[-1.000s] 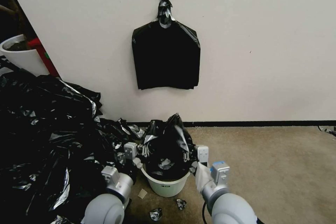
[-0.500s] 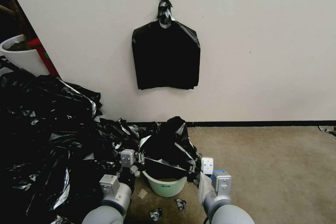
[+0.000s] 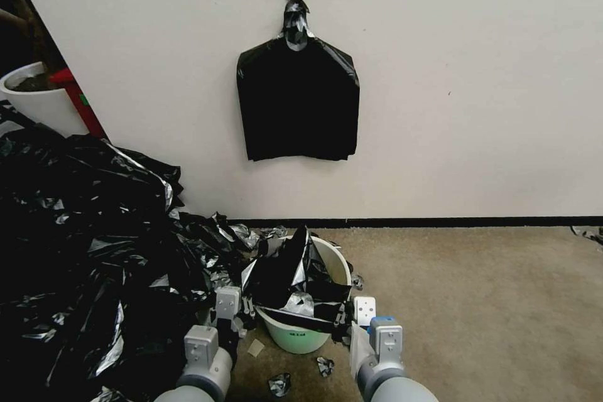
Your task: Place a trash bag onto the trash bin.
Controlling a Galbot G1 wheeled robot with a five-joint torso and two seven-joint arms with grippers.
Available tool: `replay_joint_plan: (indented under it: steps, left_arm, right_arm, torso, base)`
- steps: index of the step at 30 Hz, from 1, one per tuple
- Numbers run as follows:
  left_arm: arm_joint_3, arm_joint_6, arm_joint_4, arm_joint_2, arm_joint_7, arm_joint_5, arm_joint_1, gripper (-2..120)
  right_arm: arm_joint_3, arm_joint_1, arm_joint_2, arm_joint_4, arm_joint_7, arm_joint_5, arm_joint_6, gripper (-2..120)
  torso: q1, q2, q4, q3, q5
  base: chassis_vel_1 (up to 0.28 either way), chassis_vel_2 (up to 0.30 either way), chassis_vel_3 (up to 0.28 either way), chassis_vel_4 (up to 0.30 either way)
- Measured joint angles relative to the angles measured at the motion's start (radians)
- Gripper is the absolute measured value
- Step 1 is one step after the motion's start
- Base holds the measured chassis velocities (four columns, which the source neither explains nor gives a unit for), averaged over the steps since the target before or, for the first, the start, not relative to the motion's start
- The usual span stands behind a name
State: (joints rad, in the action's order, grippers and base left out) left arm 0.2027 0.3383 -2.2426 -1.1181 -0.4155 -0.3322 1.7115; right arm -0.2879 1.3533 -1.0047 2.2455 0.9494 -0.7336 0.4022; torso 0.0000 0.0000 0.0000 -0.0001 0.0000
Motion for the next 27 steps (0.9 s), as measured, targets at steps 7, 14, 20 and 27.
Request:
replay_joint_plan:
  steps: [7,14,20,27]
  left_arm:
    - [-0.007,-0.002,-0.004,0.027,-0.005,0.032,0.026,0]
    - [-0.008,-0.003,0.005,0.048,-0.011,0.056,0.056,0]
    - [-0.008,-0.006,0.042,0.048,-0.013,0.061,0.046,0]
    - [-0.010,-0.035,0.045,0.045,-0.022,0.061,0.028,0]
  right_arm:
    - [-0.038,0.013,0.044,0.016,-0.029,0.006,-0.034,0]
    - [-0.054,0.012,0.054,-0.020,-0.035,0.041,-0.036,0]
    - [-0.058,0.007,0.061,-0.037,-0.048,0.075,-0.026,0]
    - [-0.052,0.004,0.064,-0.022,-0.058,0.107,-0.037,0]
  torso:
    - [0.000,0.000,0.0000,0.000,0.0000]
    - [0.000,0.000,0.0000,0.000,0.0000]
    - [0.000,0.000,0.0000,0.000,0.0000]
    - [0.000,0.000,0.0000,0.000,-0.0001]
  base:
    - [0.000,0.000,0.000,0.000]
    - [0.000,0.000,0.000,0.000]
    - [0.000,0.000,0.000,0.000]
    - [0.000,0.000,0.000,0.000]
